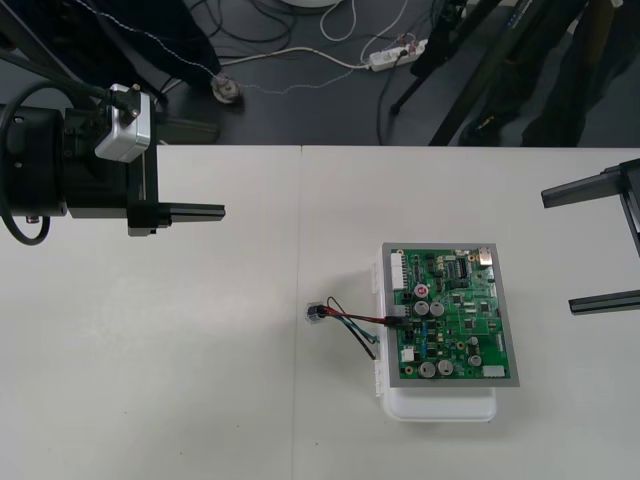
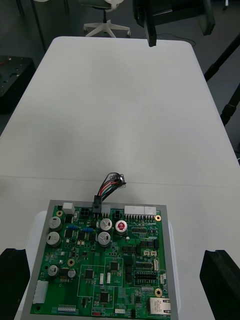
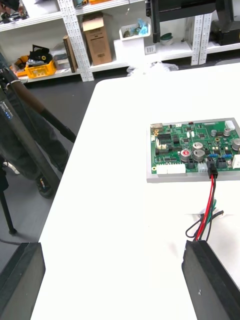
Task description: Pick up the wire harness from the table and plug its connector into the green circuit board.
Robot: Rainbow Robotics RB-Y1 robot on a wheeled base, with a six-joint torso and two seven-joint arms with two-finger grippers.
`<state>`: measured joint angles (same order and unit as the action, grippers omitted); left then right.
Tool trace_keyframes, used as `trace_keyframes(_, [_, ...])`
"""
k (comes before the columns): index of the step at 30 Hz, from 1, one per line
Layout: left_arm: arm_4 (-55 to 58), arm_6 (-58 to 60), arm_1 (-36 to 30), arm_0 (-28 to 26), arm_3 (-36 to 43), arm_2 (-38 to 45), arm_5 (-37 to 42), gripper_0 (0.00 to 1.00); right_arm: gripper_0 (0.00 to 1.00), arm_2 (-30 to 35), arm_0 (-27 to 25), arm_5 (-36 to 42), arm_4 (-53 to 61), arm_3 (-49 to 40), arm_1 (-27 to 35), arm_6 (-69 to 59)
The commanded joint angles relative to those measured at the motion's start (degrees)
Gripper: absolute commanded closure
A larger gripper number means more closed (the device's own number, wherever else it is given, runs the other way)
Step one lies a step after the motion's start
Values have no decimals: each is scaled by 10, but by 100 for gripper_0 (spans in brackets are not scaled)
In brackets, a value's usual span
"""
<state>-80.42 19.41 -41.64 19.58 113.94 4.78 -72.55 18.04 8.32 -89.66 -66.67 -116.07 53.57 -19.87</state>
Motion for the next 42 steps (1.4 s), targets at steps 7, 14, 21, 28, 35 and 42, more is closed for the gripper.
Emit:
trace_keyframes(7, [-3,-29,-19,17,15,-7,0,19,0,18,-12,-3,-13,0,23,18])
trace_keyframes(14, [-3,-29,-19,17,15,-7,0,19,0,18,-12,-3,-13,0,23,18])
trace_keyframes(21, [-3,-29,-19,17,15,-7,0,19,0,18,-12,-3,-13,0,23,18])
trace_keyframes(28, [-3,-29,-19,17,15,-7,0,19,0,18,-12,-3,-13,0,23,18])
trace_keyframes(35, [-3,-29,-19,17,15,-7,0,19,0,18,-12,-3,-13,0,23,18])
trace_keyframes(42, [-3,-29,-19,17,15,-7,0,19,0,18,-12,-3,-13,0,23,18])
